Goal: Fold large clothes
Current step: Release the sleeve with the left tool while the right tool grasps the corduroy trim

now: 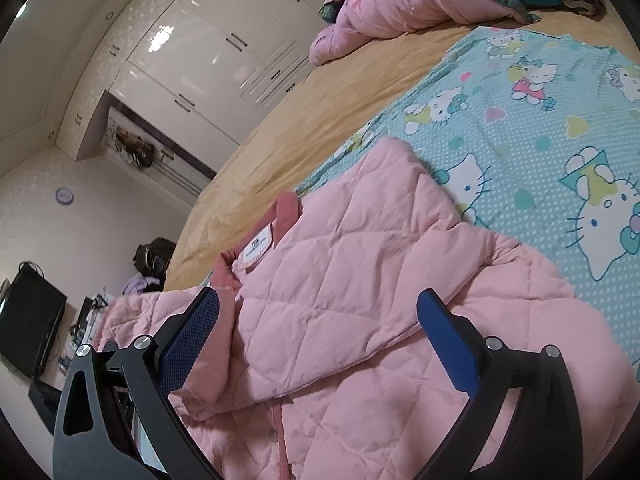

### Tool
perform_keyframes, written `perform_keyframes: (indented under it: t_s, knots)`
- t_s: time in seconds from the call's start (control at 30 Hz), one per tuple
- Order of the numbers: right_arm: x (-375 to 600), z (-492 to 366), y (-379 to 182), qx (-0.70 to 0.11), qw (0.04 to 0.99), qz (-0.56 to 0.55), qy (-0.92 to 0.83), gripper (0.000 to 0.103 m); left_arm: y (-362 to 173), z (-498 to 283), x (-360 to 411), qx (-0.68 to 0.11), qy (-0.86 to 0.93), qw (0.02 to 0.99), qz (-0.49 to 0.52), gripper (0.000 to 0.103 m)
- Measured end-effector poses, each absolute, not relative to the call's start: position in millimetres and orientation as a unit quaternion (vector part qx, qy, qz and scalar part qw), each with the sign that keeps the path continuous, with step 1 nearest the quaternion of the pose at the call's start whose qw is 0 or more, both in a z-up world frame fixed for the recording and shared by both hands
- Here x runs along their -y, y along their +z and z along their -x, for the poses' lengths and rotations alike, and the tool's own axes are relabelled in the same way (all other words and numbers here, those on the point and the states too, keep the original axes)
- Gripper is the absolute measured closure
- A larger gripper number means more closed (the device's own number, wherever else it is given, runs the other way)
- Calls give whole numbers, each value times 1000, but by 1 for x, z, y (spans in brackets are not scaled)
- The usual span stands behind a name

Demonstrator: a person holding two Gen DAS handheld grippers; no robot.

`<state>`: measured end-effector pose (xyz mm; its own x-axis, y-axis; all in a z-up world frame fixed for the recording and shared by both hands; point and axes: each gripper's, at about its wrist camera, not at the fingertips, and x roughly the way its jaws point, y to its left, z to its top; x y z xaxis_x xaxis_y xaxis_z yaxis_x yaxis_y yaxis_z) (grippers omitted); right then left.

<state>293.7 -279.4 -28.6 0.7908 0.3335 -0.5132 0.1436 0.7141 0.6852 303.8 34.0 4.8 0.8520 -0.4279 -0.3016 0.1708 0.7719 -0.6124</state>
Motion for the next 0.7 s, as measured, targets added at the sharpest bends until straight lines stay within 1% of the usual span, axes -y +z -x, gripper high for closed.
perform_keyframes:
  t_s: [0.13,0.17,0.2,0.33,0.37,0.4,0.43,0.53,0.6,0.67,0.7]
  knots:
    - [288,-292,-30,-315,866,-386,49,4,1,-311,6,-251,-223,906,259,82]
    - [291,-292,-31,-314,865,-389,48,4,-2,-313,15,-259,-232,904,250,79]
    - [294,-291,-31,-313,864,-392,45,4,-6,-315,23,-269,-239,900,245,73]
    - [305,-289,-35,-312,860,-403,34,4,-20,-320,43,-299,-258,888,236,65]
    - [308,-289,-36,-312,858,-407,32,4,-23,-321,47,-304,-267,884,235,48]
    - [311,-288,-37,-311,856,-411,30,4,-24,-321,49,-310,-280,877,237,24]
    - [314,-288,-39,-311,854,-416,29,4,-25,-322,53,-315,-288,873,238,20]
    - [321,-287,-43,-311,846,-432,32,4,-23,-320,59,-325,-290,872,224,18]
    - [324,-289,-47,-315,840,-440,37,4,-19,-322,58,-338,-306,859,234,9]
    - [325,-292,-48,-317,837,-444,41,4,-11,-320,51,-330,-322,855,238,9]
    - [324,-294,-49,-321,835,-444,50,4,0,-317,44,-311,-311,870,224,9]
